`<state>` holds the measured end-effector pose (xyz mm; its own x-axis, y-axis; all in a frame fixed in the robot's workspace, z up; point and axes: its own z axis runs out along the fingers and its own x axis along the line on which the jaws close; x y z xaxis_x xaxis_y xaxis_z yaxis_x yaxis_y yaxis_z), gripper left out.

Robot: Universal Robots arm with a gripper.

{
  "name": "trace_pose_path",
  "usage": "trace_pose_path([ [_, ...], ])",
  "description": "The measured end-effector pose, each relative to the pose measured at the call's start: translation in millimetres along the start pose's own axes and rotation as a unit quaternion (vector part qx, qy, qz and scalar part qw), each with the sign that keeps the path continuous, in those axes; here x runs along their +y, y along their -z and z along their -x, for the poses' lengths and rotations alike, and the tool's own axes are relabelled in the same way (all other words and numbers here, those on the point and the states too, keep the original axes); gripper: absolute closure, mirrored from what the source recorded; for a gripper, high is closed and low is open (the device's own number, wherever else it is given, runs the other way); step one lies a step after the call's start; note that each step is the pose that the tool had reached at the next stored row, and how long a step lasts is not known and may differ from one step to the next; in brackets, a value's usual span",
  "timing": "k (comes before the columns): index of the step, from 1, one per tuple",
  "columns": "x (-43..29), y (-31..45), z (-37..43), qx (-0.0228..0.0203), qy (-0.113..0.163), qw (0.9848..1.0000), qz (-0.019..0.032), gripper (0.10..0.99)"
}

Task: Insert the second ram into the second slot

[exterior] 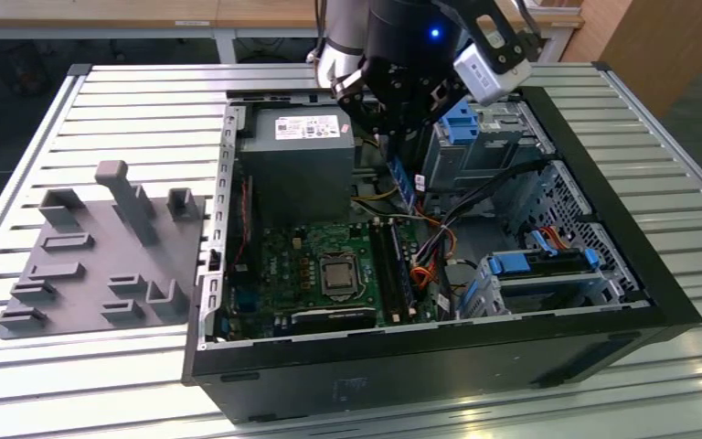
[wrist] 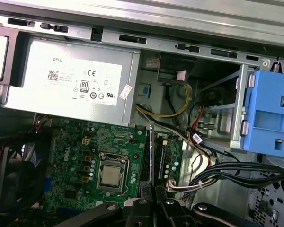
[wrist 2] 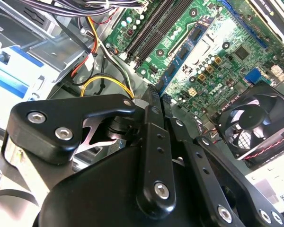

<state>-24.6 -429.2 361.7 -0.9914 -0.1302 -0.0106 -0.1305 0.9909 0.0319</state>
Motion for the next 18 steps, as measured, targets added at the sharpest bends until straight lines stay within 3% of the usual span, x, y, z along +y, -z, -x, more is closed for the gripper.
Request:
trace_pose_path([
  [18, -0.2, -4.5, -0.1, 0.0000, -0.001, 1.0000, -0.0001, 0.949],
])
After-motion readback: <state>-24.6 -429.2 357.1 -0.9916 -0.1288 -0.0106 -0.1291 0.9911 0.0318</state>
